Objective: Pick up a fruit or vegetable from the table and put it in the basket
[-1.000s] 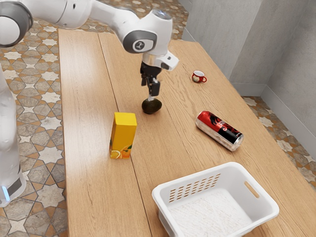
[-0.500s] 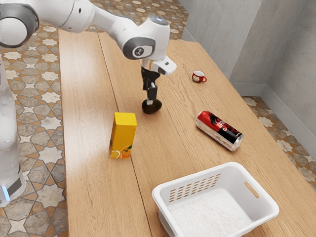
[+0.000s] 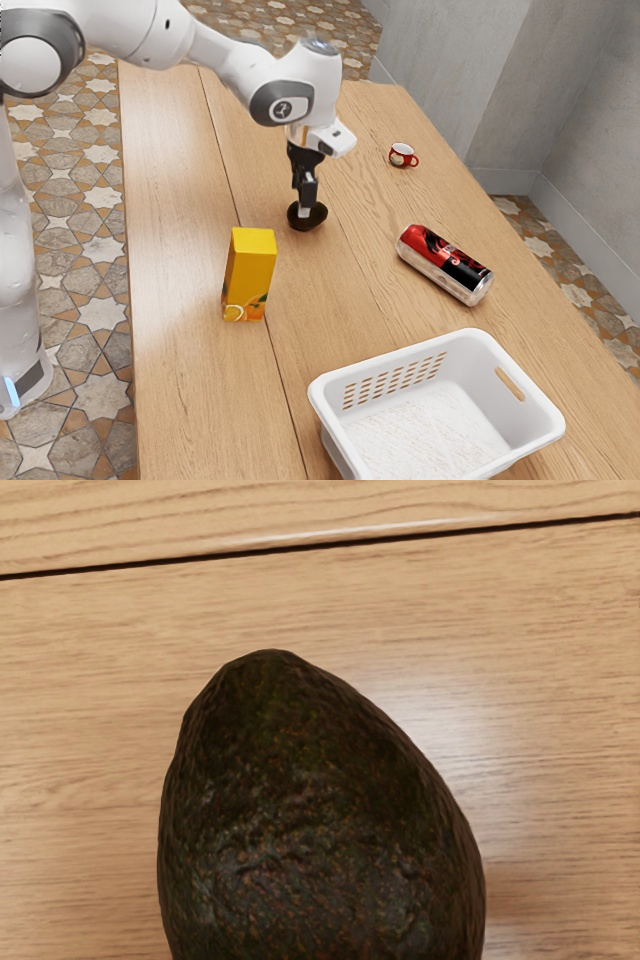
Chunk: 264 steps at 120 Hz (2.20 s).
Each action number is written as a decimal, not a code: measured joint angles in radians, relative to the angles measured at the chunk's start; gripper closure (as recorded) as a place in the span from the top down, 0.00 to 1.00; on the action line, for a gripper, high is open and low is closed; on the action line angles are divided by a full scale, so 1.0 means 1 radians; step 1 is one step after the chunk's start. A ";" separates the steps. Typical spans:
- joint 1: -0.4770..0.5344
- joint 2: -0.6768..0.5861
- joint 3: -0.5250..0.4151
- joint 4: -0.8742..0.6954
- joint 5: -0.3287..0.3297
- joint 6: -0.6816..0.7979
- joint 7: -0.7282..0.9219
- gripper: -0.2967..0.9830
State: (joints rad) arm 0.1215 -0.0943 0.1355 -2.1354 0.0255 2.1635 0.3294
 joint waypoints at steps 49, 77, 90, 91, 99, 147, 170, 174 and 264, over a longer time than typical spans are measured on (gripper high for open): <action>0.001 0.049 0.000 -0.012 -0.032 0.022 0.030 0.77; -0.002 0.077 -0.001 -0.011 -0.048 0.050 0.039 0.70; -0.003 0.077 0.000 -0.010 -0.065 0.065 0.041 0.55; -0.003 0.077 0.000 -0.010 -0.066 0.067 0.041 0.54; -0.004 0.076 0.001 -0.010 -0.071 0.081 0.038 0.46; -0.117 -0.053 -0.047 0.147 -0.016 0.124 0.021 0.48; -0.315 0.013 -0.147 0.254 0.000 0.176 -0.005 0.47; -0.356 0.027 -0.157 0.256 0.003 0.186 -0.016 0.48; -0.613 0.243 -0.113 0.297 -0.082 0.415 -0.253 0.72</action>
State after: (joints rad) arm -0.4919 0.1491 0.0220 -1.8383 -0.0567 2.5788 0.0761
